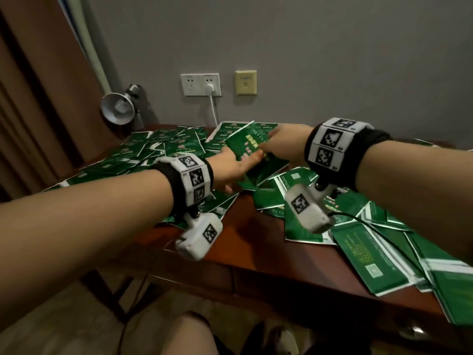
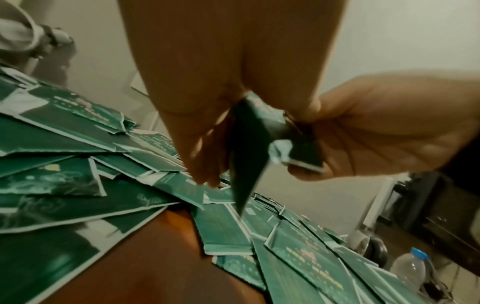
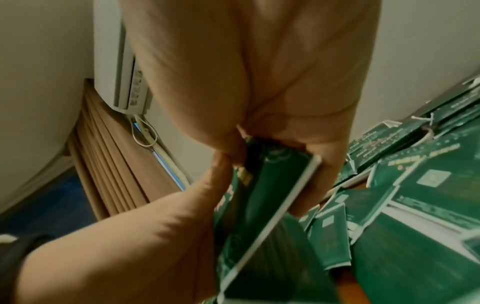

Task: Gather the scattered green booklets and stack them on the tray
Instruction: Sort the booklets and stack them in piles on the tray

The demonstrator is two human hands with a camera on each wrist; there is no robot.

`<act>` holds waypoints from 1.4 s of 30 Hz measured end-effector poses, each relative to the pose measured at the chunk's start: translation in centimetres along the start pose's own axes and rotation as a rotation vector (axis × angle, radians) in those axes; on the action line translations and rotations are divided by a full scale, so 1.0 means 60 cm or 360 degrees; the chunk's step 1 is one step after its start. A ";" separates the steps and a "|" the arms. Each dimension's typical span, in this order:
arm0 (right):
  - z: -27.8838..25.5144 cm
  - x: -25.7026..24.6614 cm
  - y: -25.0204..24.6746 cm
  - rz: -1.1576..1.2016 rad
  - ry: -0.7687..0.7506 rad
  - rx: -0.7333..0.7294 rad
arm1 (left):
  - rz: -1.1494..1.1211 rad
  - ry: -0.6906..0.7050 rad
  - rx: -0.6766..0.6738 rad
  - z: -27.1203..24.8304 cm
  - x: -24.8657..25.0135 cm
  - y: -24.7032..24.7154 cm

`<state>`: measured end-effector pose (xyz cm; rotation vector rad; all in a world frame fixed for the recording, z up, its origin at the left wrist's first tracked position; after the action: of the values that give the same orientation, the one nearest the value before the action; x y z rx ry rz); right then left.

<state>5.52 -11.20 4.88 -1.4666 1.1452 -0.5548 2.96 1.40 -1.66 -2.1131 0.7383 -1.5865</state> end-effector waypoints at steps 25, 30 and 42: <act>0.015 0.241 0.122 -0.0728 0.0674 -0.0528 | 0.1536 -0.0158 -0.0389 0.053 -0.015 0.140; 0.023 0.251 0.109 -0.0523 0.0680 -0.0433 | 0.1408 -0.0129 -0.0421 0.055 -0.024 0.142; 0.008 0.157 0.022 -0.0286 0.0063 0.0115 | 0.1407 0.0043 -0.0278 0.028 -0.023 0.109</act>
<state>9.37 -19.08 1.11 -1.5104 1.0186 -0.7450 3.15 -2.84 -7.10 -1.4903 1.5791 -1.0692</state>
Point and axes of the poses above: each hand's wrist, its own z-axis towards the middle knuckle, its own y-axis out of the palm, x = y × z, the point moved 6 cm from there along z, towards the middle knuckle, and after that the axes turned 11 degrees about -x, right-handed, at the moved point
